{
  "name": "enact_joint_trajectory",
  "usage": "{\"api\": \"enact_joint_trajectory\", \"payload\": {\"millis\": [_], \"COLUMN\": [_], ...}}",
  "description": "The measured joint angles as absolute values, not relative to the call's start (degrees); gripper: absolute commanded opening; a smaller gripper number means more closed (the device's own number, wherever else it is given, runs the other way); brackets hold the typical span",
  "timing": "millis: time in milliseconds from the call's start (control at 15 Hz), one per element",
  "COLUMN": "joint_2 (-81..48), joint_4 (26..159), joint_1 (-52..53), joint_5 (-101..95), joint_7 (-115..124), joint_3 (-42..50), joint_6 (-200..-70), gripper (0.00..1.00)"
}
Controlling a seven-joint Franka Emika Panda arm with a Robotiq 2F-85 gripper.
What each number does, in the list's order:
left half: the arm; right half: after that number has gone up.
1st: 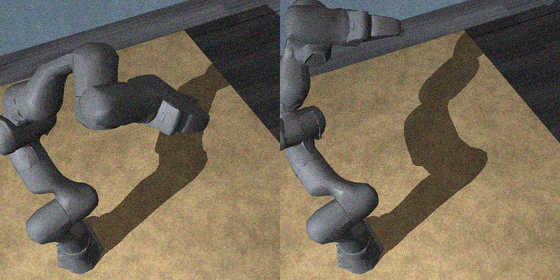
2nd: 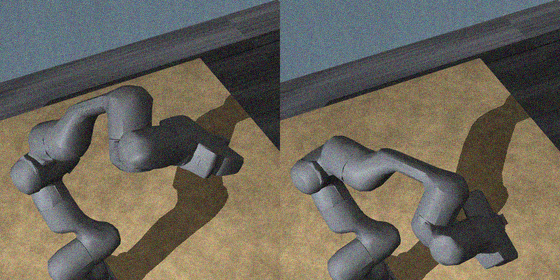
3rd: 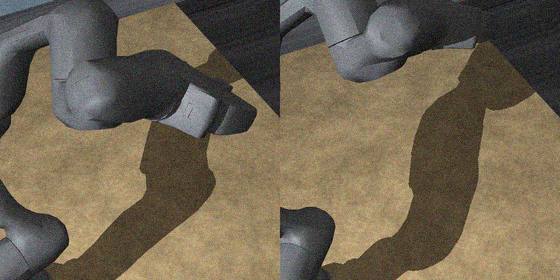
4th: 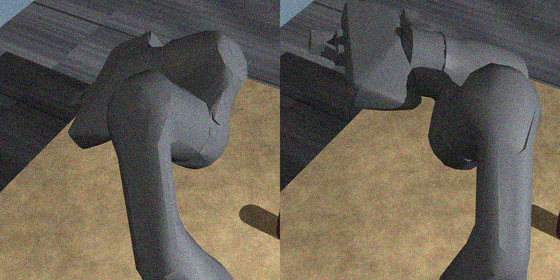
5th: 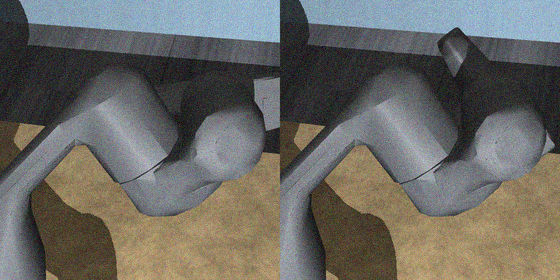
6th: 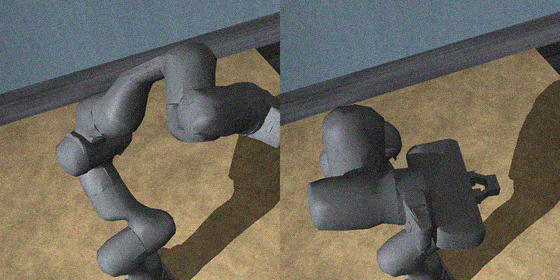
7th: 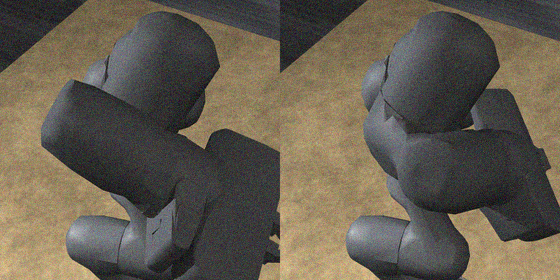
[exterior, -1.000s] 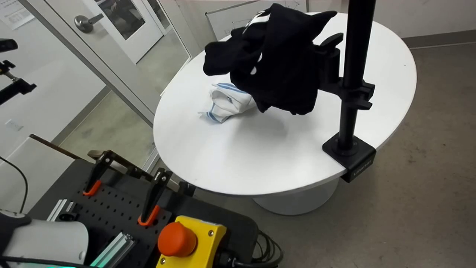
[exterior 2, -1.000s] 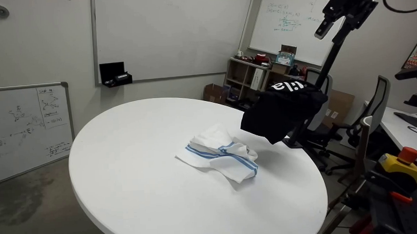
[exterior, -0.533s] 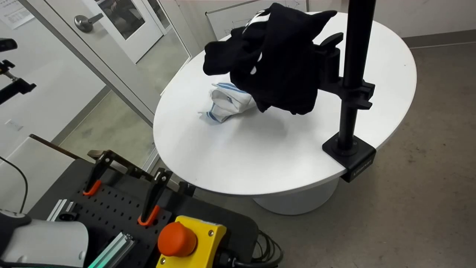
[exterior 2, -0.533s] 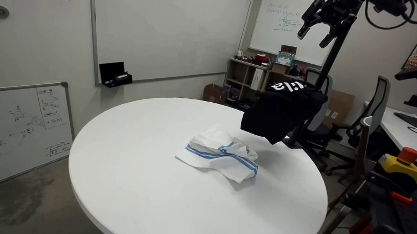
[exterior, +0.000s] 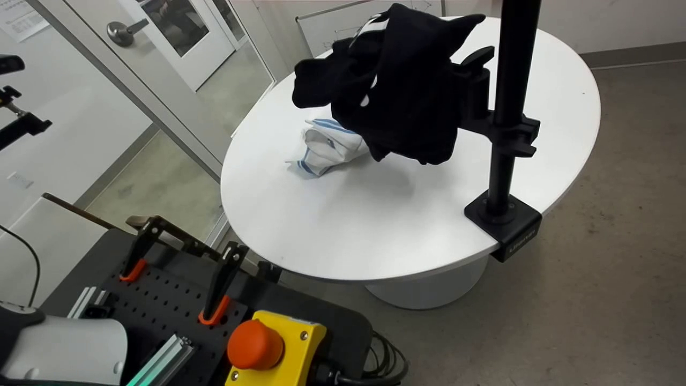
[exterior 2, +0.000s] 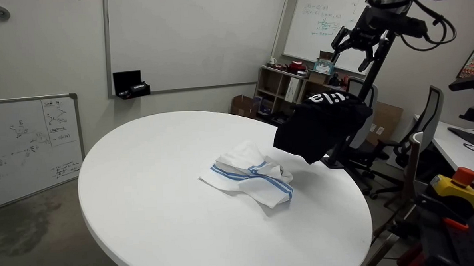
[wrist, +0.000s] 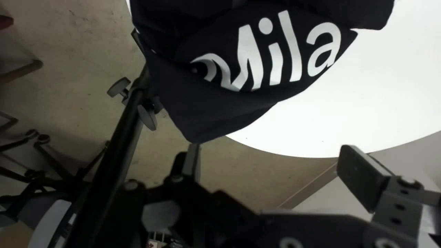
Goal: Unhang the cloth from the stand
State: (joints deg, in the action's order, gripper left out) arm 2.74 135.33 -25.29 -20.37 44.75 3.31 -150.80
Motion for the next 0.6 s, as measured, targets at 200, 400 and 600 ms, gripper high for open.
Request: {"api": "enact_joint_trajectory", "payload": {"millis": [200,400,600], "joint_2": [-1.3,-4.4,-6.8], "joint_4": [133.1,131.8,130.7], "joint_1": [-22.2,-18.9,-16.4], "joint_5": [-18.0,-12.6,-10.0], "joint_7": [44.8,43.3,43.3], "joint_3": [6.1,7.7,8.9], "joint_6": [-149.7,-149.2,-149.2], "gripper": [1.00,1.00,1.00]}}
